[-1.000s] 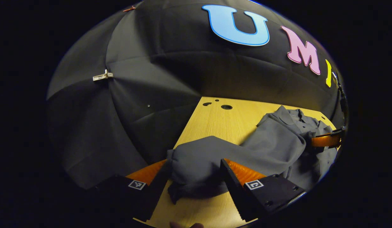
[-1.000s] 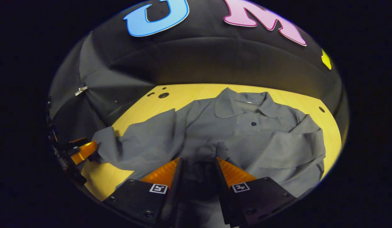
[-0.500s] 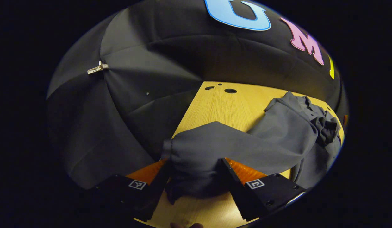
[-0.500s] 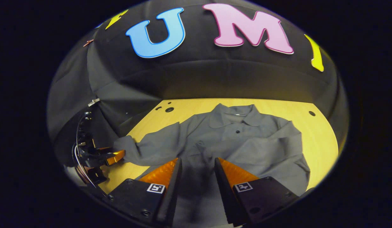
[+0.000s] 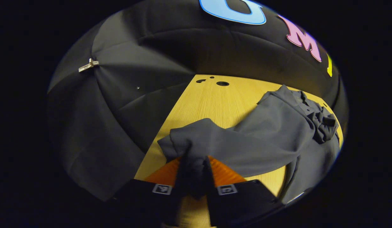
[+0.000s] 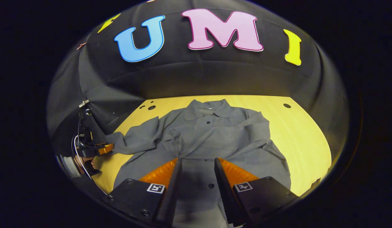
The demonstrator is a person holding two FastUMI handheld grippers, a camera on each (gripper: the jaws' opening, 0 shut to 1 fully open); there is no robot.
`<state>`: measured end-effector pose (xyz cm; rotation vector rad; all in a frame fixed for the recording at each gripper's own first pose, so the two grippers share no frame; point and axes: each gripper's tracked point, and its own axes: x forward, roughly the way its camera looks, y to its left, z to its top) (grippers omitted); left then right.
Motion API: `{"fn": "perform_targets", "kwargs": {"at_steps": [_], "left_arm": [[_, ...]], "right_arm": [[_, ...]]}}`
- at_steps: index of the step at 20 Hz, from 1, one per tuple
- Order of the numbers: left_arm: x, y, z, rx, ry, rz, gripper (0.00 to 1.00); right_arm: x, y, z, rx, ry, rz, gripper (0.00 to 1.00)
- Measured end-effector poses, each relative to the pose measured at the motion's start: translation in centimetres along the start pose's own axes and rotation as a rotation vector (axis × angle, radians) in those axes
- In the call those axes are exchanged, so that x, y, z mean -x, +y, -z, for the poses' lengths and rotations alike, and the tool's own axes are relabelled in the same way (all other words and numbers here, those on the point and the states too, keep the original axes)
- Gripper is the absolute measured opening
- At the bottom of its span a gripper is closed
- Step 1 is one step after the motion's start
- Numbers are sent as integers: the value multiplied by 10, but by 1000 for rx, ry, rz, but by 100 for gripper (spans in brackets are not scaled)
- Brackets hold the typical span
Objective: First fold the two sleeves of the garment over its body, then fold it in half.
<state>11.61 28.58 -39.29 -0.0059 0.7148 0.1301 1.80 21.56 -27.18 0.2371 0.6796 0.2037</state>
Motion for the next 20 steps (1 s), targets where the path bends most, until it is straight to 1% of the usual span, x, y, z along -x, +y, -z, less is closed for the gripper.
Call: {"fn": "perform_targets", "kwargs": {"at_steps": [2,3,4,5,8,12,15,16,17,18,19,20], "left_arm": [[2,-2,-3,-37,10,-2,14],[3,-3,-5,-46,11,-7,6],[9,-3,-13,-42,-11,-16,9],[19,-5,-24,-30,-47,-22,6],[55,-4,-56,18,-143,-48,5],[110,-19,-114,89,-284,-46,5],[140,-52,-156,101,-375,3,5],[148,-66,-168,98,-396,22,8],[155,-79,-177,92,-415,44,5],[162,-96,-188,84,-433,65,5],[168,-114,-195,72,-451,89,5],[174,-133,-201,58,-462,112,5]], "right_arm": [[5,-5,-3,-3,-9,2,64],[8,-8,-5,-5,-13,1,64],[10,-11,-6,-7,-17,3,64],[11,-16,-6,-11,-21,7,64],[18,-29,-9,-28,-34,13,65],[28,-54,-9,-32,-43,25,65],[35,-76,-10,-25,-52,42,65],[38,-85,-10,-26,-56,51,65],[41,-92,-10,-31,-62,55,65],[44,-99,-10,-38,-71,64,66],[47,-104,-10,-46,-74,63,67],[49,-109,-7,-49,-73,62,73]]}}
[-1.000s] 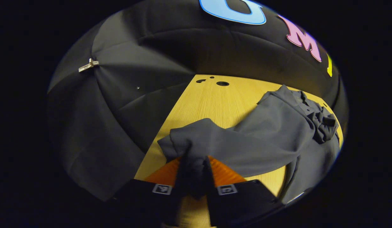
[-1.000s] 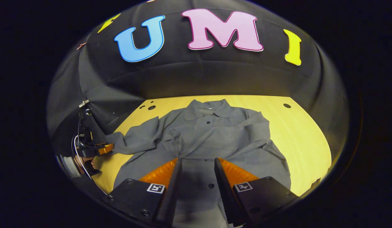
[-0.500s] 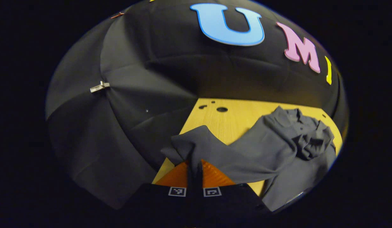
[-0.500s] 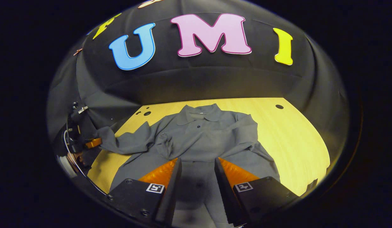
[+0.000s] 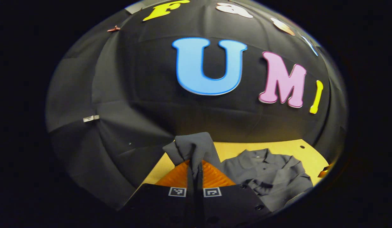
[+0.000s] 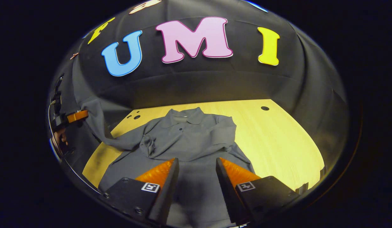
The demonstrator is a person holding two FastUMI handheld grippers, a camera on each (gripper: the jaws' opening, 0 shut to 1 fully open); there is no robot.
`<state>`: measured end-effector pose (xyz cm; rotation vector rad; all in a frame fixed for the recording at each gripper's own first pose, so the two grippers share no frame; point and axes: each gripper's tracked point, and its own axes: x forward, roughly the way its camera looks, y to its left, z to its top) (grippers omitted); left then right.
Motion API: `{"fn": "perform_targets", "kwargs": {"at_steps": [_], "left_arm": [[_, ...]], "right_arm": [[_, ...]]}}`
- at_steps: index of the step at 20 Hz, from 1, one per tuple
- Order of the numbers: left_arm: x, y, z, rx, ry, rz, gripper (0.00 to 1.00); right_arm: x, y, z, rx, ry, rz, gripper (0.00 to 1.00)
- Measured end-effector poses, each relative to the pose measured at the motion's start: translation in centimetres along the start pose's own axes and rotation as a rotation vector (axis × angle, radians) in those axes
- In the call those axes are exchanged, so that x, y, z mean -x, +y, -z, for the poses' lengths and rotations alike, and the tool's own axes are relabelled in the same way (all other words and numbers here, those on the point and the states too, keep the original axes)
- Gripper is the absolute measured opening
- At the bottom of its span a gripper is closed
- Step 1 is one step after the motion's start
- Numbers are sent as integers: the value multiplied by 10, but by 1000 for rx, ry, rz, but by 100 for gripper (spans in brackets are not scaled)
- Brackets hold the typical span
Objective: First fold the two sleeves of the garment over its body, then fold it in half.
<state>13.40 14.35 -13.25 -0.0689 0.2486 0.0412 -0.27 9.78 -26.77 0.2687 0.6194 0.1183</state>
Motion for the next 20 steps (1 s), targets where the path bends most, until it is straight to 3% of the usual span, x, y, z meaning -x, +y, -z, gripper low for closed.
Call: {"fn": "perform_targets", "kwargs": {"at_steps": [2,3,7,13,20], "left_arm": [[0,-42,-6,-24,-10,54,5],[-2,-62,-6,-34,-9,79,5],[-2,-143,-4,-56,-7,174,5],[-9,-239,14,-101,16,264,5],[-28,-329,79,-132,81,334,6]], "right_arm": [[4,-16,1,7,-5,23,80],[5,-21,1,4,-8,27,92],[7,-40,4,-8,-11,31,99],[8,-65,11,-17,-11,38,99],[5,-117,22,-38,10,57,99]]}}
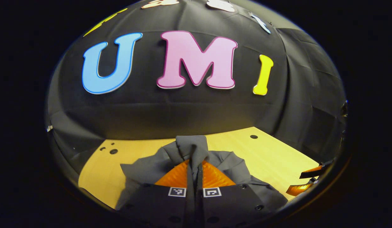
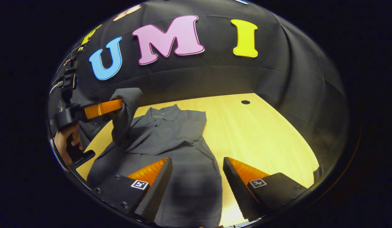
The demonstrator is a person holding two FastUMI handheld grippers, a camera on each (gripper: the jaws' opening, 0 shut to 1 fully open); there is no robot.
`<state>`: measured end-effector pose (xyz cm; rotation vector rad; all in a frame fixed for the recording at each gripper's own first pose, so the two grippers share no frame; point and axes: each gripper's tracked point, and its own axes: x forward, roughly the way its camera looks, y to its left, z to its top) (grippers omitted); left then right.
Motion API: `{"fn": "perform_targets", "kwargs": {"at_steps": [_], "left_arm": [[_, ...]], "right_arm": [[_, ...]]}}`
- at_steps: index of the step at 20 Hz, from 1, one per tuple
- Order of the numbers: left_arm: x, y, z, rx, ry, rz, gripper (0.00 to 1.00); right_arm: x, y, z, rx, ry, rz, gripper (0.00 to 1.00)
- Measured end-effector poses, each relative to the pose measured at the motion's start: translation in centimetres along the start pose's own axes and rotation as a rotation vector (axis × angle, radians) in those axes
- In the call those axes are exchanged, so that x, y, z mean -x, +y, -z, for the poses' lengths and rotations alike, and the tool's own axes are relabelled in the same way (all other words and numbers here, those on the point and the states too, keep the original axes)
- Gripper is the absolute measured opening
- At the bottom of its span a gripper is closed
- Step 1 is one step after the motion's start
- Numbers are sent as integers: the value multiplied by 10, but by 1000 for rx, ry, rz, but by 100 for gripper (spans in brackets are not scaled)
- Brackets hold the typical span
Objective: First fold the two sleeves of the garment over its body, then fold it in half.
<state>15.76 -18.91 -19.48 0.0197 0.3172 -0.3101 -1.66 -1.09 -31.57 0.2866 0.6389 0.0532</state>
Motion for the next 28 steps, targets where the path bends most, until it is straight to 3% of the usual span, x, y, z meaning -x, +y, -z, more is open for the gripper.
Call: {"fn": "perform_targets", "kwargs": {"at_steps": [9,12,14,15,20,22,25,26,28], "left_arm": [[-58,-55,94,-56,166,-2,6],[-67,-65,120,-65,209,-1,12],[-74,-73,130,-68,222,20,22],[-73,-81,132,-59,223,38,36],[-63,-102,131,-12,231,112,86],[-52,-105,116,35,194,140,95],[-19,-96,93,87,147,150,96],[-7,-87,87,89,139,142,92],[20,-65,80,93,125,124,96]], "right_arm": [[-16,-58,9,-22,35,18,99],[-19,-65,12,-27,43,16,99],[-21,-66,14,-25,53,7,99],[-21,-67,14,-21,54,4,99],[-19,-61,11,-13,60,-20,99],[-14,-52,7,-18,53,-41,99],[-5,-37,9,-9,56,-61,99],[-1,-32,9,-2,55,-65,99],[9,-23,9,18,52,-71,99]]}}
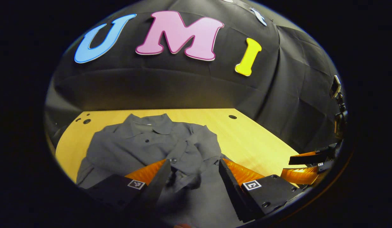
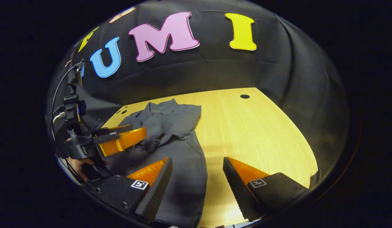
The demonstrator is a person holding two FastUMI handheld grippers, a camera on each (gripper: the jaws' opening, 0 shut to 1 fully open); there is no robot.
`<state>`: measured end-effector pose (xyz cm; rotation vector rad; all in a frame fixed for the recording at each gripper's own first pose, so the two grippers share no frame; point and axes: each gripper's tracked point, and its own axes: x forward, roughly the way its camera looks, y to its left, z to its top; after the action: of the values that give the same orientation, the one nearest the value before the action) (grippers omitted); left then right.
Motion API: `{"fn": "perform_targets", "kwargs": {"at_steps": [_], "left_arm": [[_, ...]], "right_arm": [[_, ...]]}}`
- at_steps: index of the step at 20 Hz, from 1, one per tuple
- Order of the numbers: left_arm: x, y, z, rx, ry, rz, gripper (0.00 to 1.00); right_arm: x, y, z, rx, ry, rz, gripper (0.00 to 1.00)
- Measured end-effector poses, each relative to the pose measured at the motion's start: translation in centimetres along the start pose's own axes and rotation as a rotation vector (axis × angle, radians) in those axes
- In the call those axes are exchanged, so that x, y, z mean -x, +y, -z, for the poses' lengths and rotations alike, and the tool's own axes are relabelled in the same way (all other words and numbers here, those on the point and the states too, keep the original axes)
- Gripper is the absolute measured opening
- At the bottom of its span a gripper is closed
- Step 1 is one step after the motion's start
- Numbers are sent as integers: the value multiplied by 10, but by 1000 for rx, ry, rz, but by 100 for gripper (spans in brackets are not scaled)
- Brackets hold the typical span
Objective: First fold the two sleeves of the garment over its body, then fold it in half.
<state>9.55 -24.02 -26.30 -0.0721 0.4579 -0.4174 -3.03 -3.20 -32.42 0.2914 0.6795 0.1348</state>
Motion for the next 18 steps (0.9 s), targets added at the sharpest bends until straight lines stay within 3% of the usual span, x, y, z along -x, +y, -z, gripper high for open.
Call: {"fn": "perform_targets", "kwargs": {"at_steps": [8,18], "left_arm": [[98,95,12,63,7,-124,96],[197,195,116,33,213,-273,96]], "right_arm": [[29,20,38,41,78,11,99],[47,21,113,68,228,77,99]]}}
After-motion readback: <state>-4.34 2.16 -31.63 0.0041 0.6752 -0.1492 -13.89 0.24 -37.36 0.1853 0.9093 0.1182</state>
